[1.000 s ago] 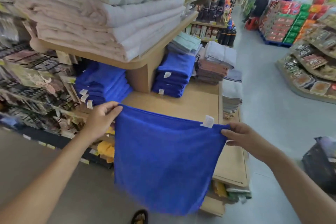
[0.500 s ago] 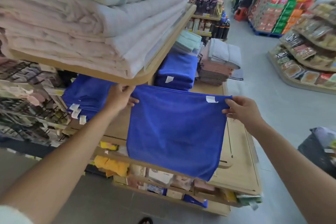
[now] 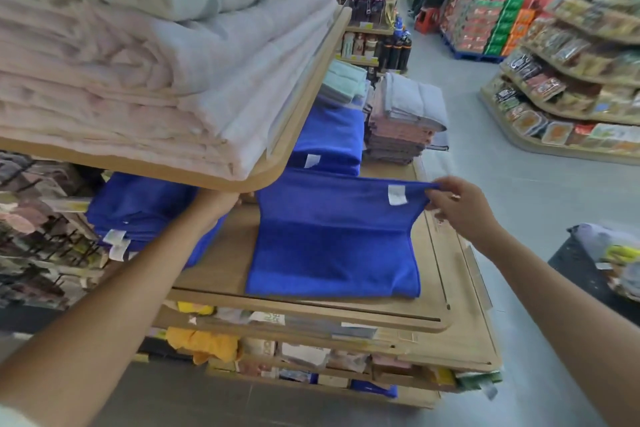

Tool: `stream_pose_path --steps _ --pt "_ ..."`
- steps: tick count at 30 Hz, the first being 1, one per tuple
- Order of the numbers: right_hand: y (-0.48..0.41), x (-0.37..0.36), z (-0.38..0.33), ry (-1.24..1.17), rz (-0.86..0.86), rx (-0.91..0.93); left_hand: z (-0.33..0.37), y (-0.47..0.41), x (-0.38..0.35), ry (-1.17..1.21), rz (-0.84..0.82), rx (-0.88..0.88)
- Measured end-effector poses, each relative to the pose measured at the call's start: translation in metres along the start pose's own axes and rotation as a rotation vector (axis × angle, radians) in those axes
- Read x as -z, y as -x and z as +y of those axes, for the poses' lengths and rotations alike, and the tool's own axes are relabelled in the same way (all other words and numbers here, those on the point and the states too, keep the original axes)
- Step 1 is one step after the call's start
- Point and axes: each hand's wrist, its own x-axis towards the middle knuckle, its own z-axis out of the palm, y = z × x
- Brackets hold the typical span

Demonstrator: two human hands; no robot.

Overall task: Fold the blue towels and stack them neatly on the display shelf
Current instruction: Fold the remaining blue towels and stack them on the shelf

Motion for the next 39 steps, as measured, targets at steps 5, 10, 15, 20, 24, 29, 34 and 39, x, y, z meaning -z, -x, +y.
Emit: stream_pose_path --steps 5,10,15,20,24,29,34,39 --pt "0.056 0.002 0.038 0.313 -0.148 0.085 -0.035 0.055 0.021 -0.254 -0.198 -0.210" --pt "0.088 -0.012 0.071 0.574 -0.372 -0.074 -0.075 0.097 0.018 -0.560 -0.494 -0.113" --pt "0.097 -0.043 0.074 0.438 -0.302 -0.417 -0.089 0.125 -0.017 -0.693 -0.171 -0.329" --pt "0.107 -0.058 0.080 0.214 -0.103 -0.475 -0.099 0.141 -0.059 -0.976 -0.338 -0.310" --pt "0.112 -0.063 0.085 -0.084 -0.137 -0.596 -0.113 0.142 -0.060 -1.100 -0.355 -0.309" --pt "0.112 -0.049 0.084 0.086 -0.146 -0.582 -0.116 0.139 -0.049 -1.146 -0.382 -0.341" --pt "0.111 -0.048 0.061 0.702 -0.122 -0.246 -0.098 0.132 -0.051 -1.065 -0.316 -0.403" --pt "0.100 -0.155 0.025 0.648 -0.191 0.215 -0.069 0.091 -0.099 -0.957 -0.323 -0.465"
